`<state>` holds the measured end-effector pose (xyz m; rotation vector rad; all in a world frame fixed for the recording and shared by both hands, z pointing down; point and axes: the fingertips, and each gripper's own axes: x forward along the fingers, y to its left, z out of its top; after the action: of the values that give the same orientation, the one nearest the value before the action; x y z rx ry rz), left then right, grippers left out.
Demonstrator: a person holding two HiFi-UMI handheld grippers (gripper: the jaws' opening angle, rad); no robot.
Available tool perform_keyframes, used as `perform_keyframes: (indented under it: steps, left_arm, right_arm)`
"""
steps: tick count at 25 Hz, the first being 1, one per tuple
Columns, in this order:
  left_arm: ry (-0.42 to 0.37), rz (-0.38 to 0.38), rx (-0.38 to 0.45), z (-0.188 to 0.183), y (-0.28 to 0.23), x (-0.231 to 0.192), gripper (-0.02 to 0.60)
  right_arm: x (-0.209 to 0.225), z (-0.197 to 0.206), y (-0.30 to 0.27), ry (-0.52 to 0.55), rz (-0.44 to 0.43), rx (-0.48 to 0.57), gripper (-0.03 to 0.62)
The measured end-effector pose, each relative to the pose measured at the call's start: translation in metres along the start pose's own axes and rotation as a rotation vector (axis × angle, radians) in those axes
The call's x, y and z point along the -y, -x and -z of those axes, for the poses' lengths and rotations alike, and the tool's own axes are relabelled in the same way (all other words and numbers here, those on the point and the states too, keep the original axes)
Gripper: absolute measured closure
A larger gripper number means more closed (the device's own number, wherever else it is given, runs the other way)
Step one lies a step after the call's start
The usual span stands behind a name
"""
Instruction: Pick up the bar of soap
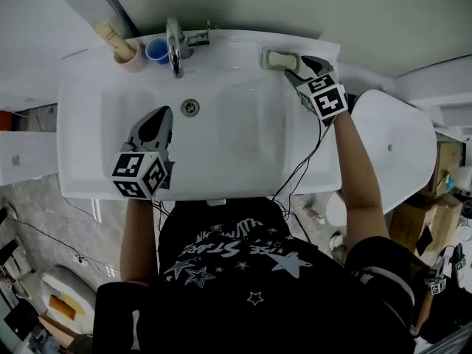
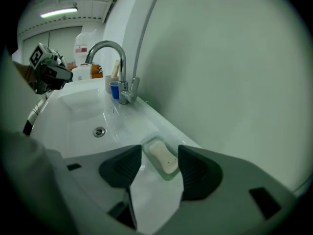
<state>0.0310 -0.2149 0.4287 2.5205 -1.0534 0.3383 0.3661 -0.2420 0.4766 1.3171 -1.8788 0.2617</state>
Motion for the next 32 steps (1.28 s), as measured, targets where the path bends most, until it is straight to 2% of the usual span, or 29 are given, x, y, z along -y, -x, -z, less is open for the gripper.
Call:
perform_keyframes:
  steps: [7, 12, 21, 27, 32]
  left_arm:
    - [-0.006, -0.058, -0.02, 0.002, -0.017, 0.005, 0.572]
    - [0.008, -0.087, -0.035, 0.007, -0.023, 0.001, 0.571]
    - [0.026, -0.099, -0.054, 0.014, -0.036, -0.004, 0.571]
    - [0.046, -0.101, -0.059, 0.021, -0.044, -0.005, 0.572]
    - [0.062, -0.105, -0.061, 0.024, -0.045, -0.005, 0.572]
  right_arm:
    - [-0.004, 0.006, -0.047, 0.191, -0.147, -0.124, 0.368]
    - [0.001, 0.015, -0.069, 0.366, -0.2, -0.212, 0.376]
    - [-0.006, 0.032, -0.084, 0.5, -0.328, -0.36, 0.391]
    - [-0.01, 0.036, -0.105, 0.604, -0.334, -0.408, 0.401]
    - [-0.013, 0.038, -0.106, 0.634, -0.37, -0.448, 0.402]
